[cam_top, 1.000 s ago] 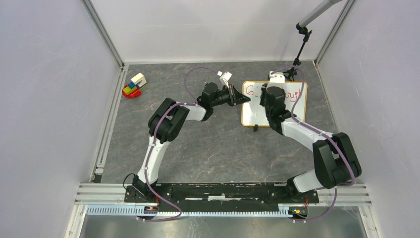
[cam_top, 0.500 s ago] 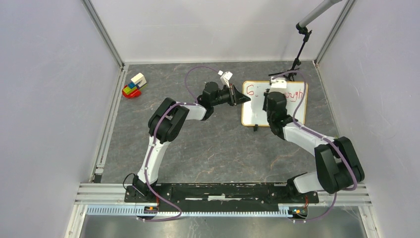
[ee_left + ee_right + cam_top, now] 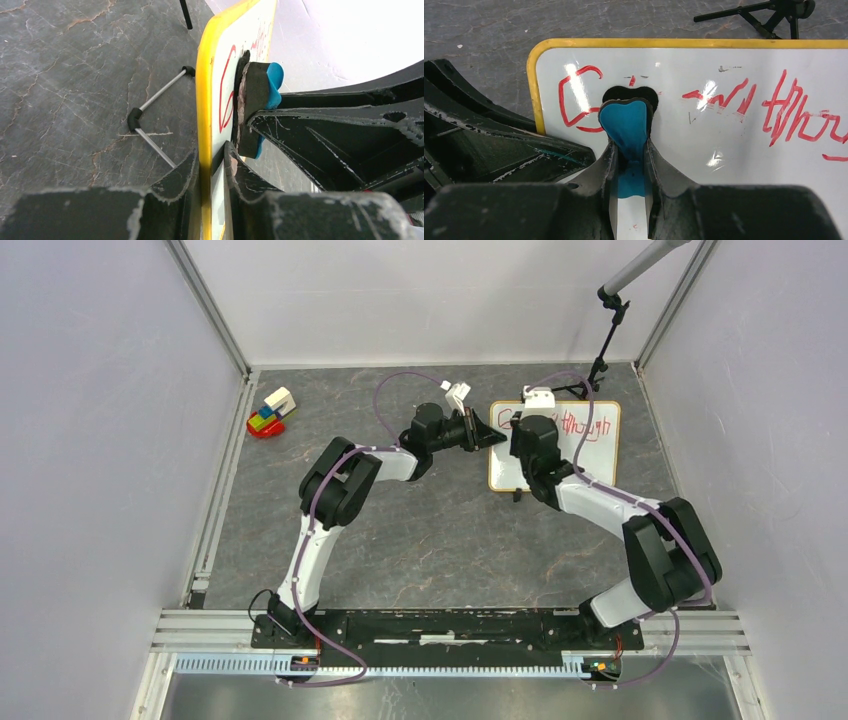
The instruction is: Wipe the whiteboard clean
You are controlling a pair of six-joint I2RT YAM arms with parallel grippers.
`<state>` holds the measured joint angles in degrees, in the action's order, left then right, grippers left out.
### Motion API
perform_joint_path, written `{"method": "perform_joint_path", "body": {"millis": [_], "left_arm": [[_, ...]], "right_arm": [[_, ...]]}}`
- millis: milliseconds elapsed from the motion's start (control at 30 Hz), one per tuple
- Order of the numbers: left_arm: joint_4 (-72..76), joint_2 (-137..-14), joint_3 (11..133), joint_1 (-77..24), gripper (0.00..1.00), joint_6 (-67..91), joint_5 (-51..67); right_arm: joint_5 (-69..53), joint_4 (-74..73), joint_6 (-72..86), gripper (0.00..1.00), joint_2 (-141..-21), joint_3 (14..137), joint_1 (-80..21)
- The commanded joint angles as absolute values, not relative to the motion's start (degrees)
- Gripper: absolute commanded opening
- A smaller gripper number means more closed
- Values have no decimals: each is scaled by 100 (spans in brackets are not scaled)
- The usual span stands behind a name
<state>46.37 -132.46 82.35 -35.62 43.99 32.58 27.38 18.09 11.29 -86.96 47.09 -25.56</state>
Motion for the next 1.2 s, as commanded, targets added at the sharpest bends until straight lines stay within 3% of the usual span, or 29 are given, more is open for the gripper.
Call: {"method": "perform_joint_path", "body": {"millis": [0, 200, 467, 767, 1167], "left_arm": [[4059, -13070, 8280, -3647, 2, 3806, 3059], [4019, -13050, 8274, -3639, 2, 3781, 3058], [4026, -13043, 8257, -3640, 2, 3765, 3059], [3969, -13025, 8274, -3639, 2, 3701, 3057], [3843, -13021, 8324, -3640, 2, 3632, 3059]], "right_arm": [[2666, 1793, 1273, 1, -8522, 4503, -1980], [2668, 1753, 1279, 1, -8021, 3884, -1305], [2382, 1840, 1228, 1, -7865, 3683, -1411], [2389, 2228, 992, 1, -8161, 4066, -2349], [2522, 1836, 870, 0, -8460, 4846, -1765]]}}
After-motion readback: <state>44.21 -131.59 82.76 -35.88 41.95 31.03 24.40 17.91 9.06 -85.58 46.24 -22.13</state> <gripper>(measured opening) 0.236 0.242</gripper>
